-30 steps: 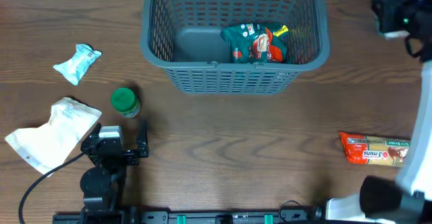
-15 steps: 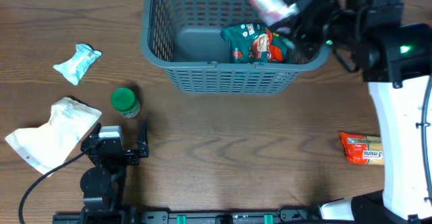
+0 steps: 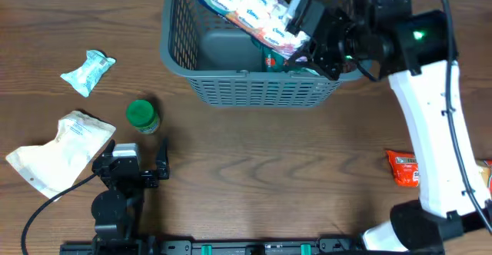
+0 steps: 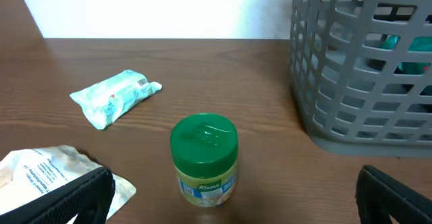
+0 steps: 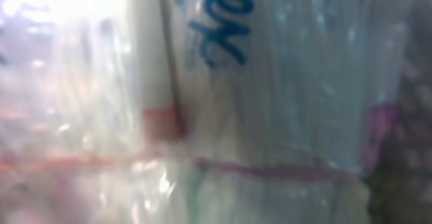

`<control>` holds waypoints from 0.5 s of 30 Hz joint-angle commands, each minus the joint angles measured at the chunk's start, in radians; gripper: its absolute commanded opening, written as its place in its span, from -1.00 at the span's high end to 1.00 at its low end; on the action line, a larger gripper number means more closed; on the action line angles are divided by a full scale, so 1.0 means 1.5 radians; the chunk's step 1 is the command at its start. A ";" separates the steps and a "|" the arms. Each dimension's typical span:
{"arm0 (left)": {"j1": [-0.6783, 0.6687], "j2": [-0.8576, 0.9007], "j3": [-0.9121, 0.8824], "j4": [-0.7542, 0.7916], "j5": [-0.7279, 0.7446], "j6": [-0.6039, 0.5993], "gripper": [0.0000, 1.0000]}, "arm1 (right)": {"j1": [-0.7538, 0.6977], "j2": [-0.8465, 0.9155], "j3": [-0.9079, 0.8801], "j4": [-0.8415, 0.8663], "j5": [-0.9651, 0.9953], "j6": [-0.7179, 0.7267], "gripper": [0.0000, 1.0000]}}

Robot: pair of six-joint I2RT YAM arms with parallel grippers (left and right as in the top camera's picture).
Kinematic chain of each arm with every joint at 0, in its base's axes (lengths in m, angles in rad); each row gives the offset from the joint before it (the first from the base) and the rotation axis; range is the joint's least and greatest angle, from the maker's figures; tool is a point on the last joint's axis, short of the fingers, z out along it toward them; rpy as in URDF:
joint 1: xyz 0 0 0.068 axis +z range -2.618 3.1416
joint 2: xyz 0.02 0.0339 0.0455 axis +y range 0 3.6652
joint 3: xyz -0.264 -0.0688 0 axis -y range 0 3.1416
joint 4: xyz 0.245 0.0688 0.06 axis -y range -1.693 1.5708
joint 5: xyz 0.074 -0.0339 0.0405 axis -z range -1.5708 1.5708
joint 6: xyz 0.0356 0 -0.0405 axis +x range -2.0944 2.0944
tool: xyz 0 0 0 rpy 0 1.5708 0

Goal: Pack container
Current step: 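Lift the tissue pack and carry it over the basket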

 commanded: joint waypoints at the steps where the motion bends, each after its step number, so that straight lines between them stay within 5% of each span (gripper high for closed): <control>1: -0.001 -0.005 -0.016 -0.005 -0.008 -0.006 -0.97 | 0.003 0.012 0.009 0.014 0.010 -0.025 0.97; 15: -0.001 -0.005 -0.016 -0.005 -0.008 -0.006 -0.97 | -0.005 0.079 0.009 0.041 0.033 -0.061 0.97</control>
